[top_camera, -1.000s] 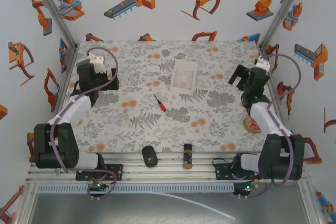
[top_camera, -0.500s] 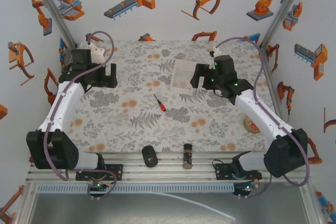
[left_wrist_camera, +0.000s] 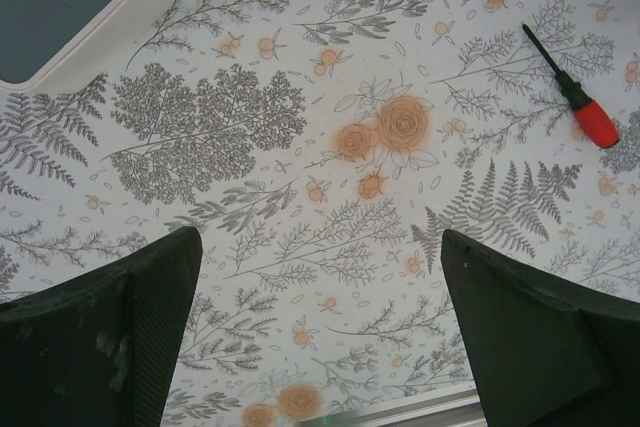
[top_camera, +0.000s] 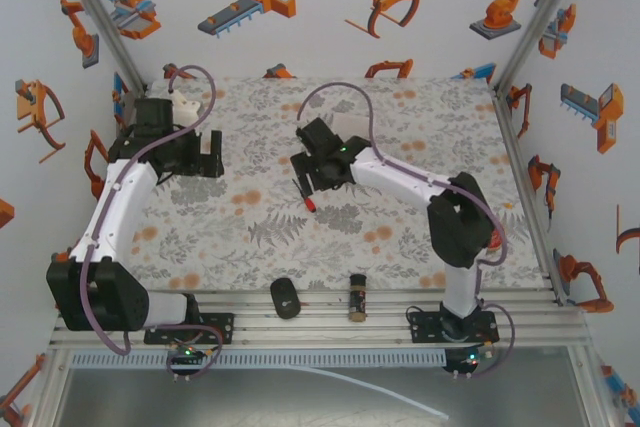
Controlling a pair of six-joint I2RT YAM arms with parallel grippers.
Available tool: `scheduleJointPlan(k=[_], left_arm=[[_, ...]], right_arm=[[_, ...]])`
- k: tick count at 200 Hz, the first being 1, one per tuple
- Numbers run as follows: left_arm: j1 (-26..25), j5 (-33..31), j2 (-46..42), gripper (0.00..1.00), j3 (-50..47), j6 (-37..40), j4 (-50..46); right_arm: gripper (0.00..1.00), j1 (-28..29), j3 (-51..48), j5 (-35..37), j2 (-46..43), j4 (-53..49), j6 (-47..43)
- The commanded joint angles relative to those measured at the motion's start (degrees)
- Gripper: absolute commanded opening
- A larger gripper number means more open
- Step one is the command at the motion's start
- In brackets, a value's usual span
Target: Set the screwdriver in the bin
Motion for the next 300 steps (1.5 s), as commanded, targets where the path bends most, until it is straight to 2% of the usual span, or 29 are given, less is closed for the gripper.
scheduleJointPlan(k=[1,60,90,126,300], left_arm=[[-0.23,0.08,-3.18,0.97,0.34,1.49,-1.81],[-0.23,0.45,-3.15,0.97,0.3,1.28,-2.78],[-0.23,0.69,-2.1,0.97,1.49,0.62,-3.76],[-0.23,1.18,-1.2,0.97,2.67,0.54,-4.75],[-0.24,1.14,-0.75,0.97,2.91,0.41,-4.77]], right_arm=[[0.66,0.39,3.3,-0.48,1.92,-2.21,0.4],[0.58,1.96,2.06,-1.96,5.04,-0.33,2.28],[0.57,3.5,2.38,1.16,6.62,-0.46,2.23],[0.52,3.84,3.13,0.83,8.84,-0.24,2.58],[0.43,3.89,4.68,3.14,12.32,1.3,3.98]])
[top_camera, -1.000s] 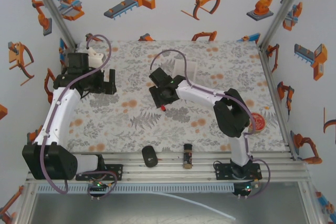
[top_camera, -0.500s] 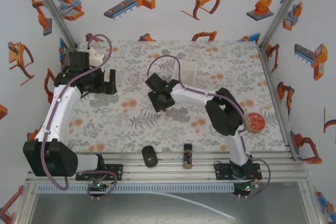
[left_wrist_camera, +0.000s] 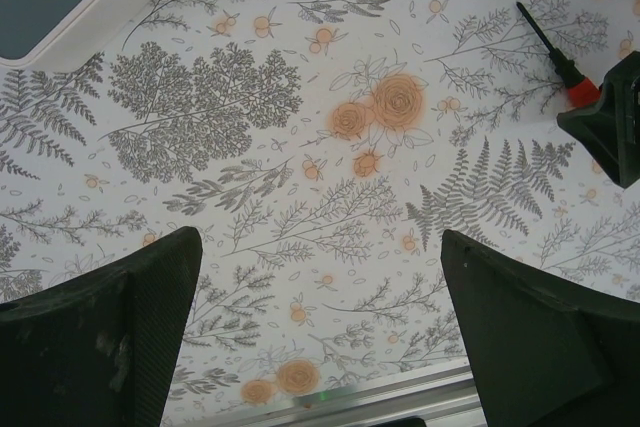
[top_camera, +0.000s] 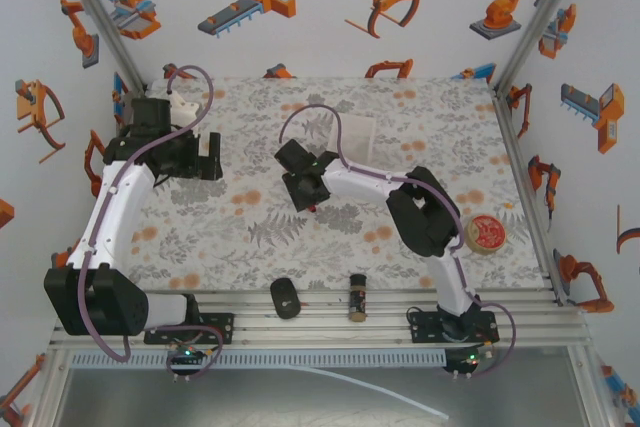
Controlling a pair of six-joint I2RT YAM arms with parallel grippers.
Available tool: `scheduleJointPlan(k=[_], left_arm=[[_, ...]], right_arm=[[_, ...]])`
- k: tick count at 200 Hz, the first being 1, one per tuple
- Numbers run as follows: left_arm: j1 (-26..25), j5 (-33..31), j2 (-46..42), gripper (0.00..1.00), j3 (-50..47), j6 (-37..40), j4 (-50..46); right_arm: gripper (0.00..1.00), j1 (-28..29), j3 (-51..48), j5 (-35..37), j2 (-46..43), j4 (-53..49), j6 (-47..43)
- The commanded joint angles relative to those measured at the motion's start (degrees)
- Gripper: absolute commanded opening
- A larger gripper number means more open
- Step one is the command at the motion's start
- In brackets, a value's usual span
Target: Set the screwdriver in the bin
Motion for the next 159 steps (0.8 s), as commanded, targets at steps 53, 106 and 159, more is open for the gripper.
scheduleJointPlan(k=[53,106,159], left_arm=[[-0.22,0.19,0.32,0.97,1.1,0.29,-0.77],[-0.23,-0.55,0.44,0.97,0.92,0.56,-0.73],[-0.24,-1.02,0.27,0.97,0.66,0.66,-0.6]], right_arm=[[0.42,0.03,0.83,1.55,1.27,0.14,1.16],[0.4,-0.11,0.32,2.0,1.89,0.22,1.3],[0.32,-0.03,0.06,1.76,2.04,0.15,1.06]])
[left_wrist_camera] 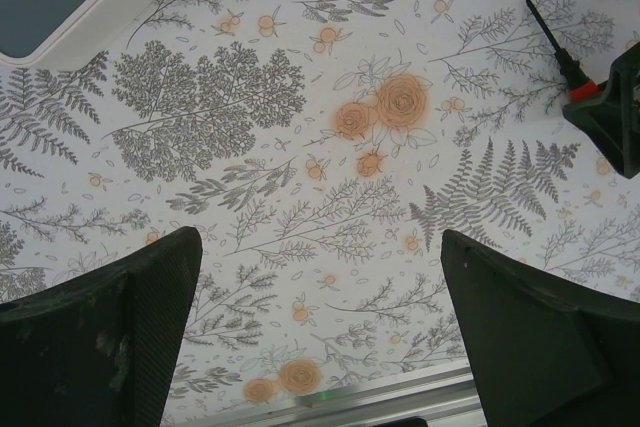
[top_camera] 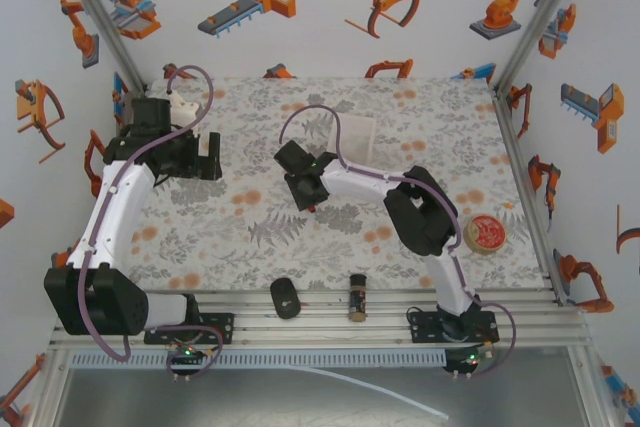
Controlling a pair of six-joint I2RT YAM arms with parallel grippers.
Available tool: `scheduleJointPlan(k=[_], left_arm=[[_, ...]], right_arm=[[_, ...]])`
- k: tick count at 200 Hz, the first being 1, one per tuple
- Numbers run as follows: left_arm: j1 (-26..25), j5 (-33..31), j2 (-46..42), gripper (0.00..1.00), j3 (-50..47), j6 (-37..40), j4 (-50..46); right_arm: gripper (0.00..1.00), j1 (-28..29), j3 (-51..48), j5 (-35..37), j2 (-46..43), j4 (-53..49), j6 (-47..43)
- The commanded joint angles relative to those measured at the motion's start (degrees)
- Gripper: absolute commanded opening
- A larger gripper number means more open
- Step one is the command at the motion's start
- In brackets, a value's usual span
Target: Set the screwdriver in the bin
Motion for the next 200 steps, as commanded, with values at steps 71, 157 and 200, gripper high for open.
scheduleJointPlan(k=[71,157,200], left_arm=[[-0.28,-0.67,-0.06,0.97,0.73,0.65,-0.6],[-0.23,-4.74,-0.37,0.97,3.41,2.95,-1.92],[-0.25,-6.3,-0.48,0.97,3.7,3.78,-1.74]], right_arm=[[0.2,-0.03,-0.37,0.92,0.11,-0.17,-0.77],[0.19,0.09,-0.62,-0.88,-5.76,-1.15,-2.54],[0.19,-0.05,0.25,-1.42,-10.4,-4.44,-4.74]])
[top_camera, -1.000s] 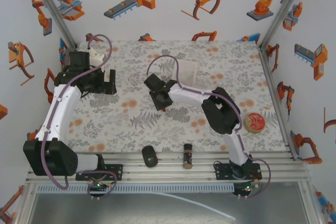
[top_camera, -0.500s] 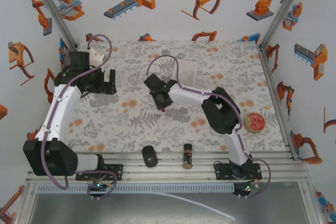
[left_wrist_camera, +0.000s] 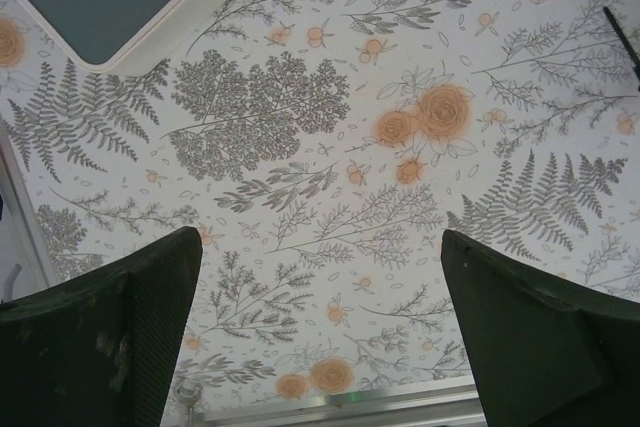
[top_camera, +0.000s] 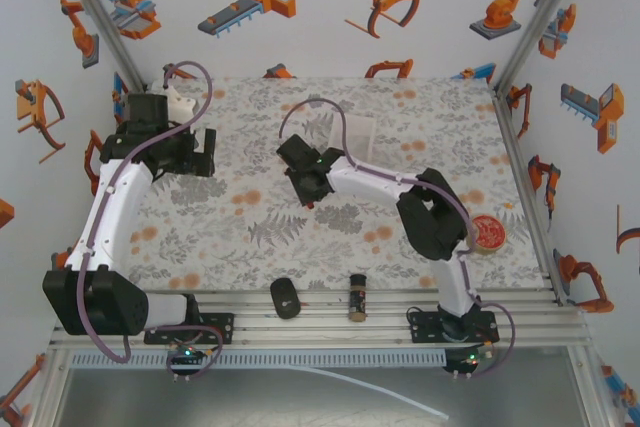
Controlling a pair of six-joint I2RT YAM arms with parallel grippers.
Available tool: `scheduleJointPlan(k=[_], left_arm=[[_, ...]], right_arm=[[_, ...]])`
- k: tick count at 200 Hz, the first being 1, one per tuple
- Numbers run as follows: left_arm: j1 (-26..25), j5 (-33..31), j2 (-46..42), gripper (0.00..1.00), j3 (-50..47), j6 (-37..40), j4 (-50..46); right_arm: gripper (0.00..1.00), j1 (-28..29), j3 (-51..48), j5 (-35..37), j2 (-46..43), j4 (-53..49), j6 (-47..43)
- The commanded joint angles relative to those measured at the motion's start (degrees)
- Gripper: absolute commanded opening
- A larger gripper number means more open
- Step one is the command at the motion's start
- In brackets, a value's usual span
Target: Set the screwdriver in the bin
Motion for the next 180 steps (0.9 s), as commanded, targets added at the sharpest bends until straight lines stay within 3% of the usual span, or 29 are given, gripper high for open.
scheduleJointPlan(k=[1,68,180], left_arm=[[-0.24,-1.05,-0.46,0.97,1.41,1.64,-1.11],[-0.32,1.09,-1.54,0.97,0.89,1.37,-1.49],[-0.72,3.93,-0.64,0.97,5.03,0.82,-4.16]], right_arm=[[0.19,-0.02,1.15,-0.38,-4.61,-3.5,-2.37],[0.19,-2.28,8.77,0.73,-7.0,-12.61,-4.8],[0.19,-17.74,14.74,-1.11,-5.07,-13.36,-4.66]])
